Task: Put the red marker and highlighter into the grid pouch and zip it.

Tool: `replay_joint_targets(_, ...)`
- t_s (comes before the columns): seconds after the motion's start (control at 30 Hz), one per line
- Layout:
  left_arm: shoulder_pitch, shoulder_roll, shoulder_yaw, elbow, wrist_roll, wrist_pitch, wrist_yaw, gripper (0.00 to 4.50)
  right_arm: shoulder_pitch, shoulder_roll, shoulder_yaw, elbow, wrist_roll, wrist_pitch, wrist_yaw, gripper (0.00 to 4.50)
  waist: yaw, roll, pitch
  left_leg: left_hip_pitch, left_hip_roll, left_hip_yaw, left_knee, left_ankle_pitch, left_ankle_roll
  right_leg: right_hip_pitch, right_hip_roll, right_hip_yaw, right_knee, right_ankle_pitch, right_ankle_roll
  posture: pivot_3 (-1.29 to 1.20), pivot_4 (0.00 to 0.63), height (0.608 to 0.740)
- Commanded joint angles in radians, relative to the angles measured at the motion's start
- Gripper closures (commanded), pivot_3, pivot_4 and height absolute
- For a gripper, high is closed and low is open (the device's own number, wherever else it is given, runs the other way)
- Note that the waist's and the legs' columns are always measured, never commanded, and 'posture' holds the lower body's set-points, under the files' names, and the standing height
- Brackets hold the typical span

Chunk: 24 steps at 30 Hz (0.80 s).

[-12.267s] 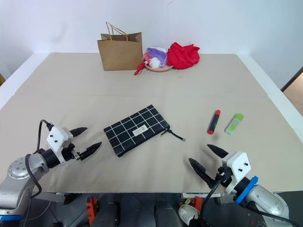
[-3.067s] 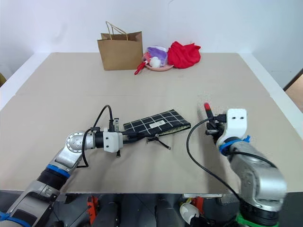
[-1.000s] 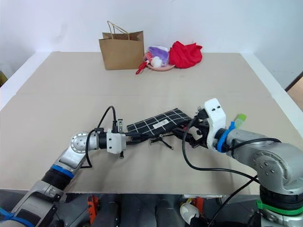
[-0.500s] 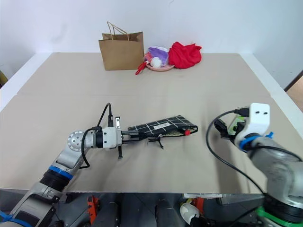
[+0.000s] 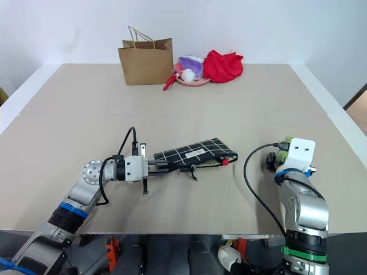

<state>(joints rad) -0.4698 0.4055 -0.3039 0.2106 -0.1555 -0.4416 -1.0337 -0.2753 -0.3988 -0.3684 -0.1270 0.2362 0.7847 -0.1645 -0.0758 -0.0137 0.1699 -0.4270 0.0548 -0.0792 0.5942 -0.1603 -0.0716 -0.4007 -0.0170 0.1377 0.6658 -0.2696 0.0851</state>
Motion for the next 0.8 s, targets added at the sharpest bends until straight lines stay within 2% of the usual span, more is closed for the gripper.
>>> replay_joint_targets(0.03, -0.002, -0.003, 0.016, -0.033, 0.002, -0.02, 0.008, 4.5, -0.023, 0.026, -0.002, 0.024, -0.022, -0.019, -0.012, 0.91, 0.0, 0.0, 0.0, 0.0, 0.0, 0.0, 0.0, 0.0, 0.0, 0.0, 0.0, 0.0, 0.0, 0.0, 0.0, 0.0, 0.15, 0.74)
replay_joint_targets(0.1, -0.002, -0.005, 0.016, -0.034, 0.003, -0.019, 0.01, 4.5, -0.014, 0.04, 0.01, 0.026, -0.039, -0.013, -0.017, 1.76, 0.0, 0.0, 0.0, 0.0, 0.0, 0.0, 0.0, 0.001, 0.001, 0.0, 0.0, 0.0, 0.0, 0.001, 0.0, 0.0, 0.15, 0.74)
replay_joint_targets(0.2, 0.001, -0.004, 0.018, -0.039, 0.004, -0.017, 0.012, 4.5, 0.001, 0.052, 0.029, -0.003, -0.051, 0.001, -0.009, 3.3, 0.001, 0.0, 0.0, 0.0, 0.0, 0.0, 0.0, 0.001, 0.001, 0.001, 0.0, 0.0, 0.0, 0.001, 0.0, 0.0, 0.15, 0.74)
replay_joint_targets(0.23, 0.003, -0.002, 0.019, -0.04, 0.003, -0.016, 0.012, 4.5, 0.004, 0.057, 0.032, -0.011, -0.054, 0.007, -0.008, 3.49, 0.002, 0.0, 0.0, 0.0, 0.0, 0.0, 0.0, 0.001, 0.001, 0.001, 0.0, 0.0, 0.0, 0.001, 0.0, 0.0, 0.15, 0.74)
replay_joint_targets(0.43, 0.007, 0.0, 0.019, -0.045, 0.002, -0.01, 0.014, 4.5, 0.012, 0.065, 0.035, -0.03, -0.077, 0.028, -0.005, 3.49, 0.001, 0.0, 0.0, 0.0, 0.0, 0.0, 0.0, 0.001, 0.001, 0.001, 0.0, 0.0, 0.0, 0.0, 0.0, 0.0, 0.15, 0.74)
replay_joint_targets(0.53, 0.005, -0.002, 0.02, -0.047, 0.0, -0.006, 0.016, 4.5, 0.018, 0.012, 0.018, -0.112, -0.055, 0.067, 0.055, 3.49, 0.002, 0.0, 0.0, 0.0, 0.0, 0.0, 0.0, 0.001, 0.001, 0.001, 0.0, 0.0, 0.0, 0.0, 0.0, 0.0, 0.15, 0.74)
replay_joint_targets(0.67, 0.002, 0.0, 0.023, -0.048, -0.003, -0.003, 0.013, 4.5, 0.032, -0.14, -0.056, -0.279, 0.103, 0.176, 0.283, 3.49, 0.003, 0.003, 0.001, -0.001, -0.001, 0.0, 0.0, 0.001, 0.001, 0.0, -0.001, 0.0, 0.0, 0.0, 0.001, 0.0, 0.15, 0.74)
replay_joint_targets(0.8, 0.0, 0.001, 0.022, -0.047, -0.008, -0.005, 0.006, 4.5, 0.075, -0.368, -0.155, -0.388, 0.327, 0.297, 0.59, 3.49, 0.003, 0.003, 0.001, -0.001, -0.001, 0.0, 0.0, 0.001, 0.001, 0.0, -0.001, 0.0, 0.0, -0.001, 0.001, 0.0, 0.15, 0.74)
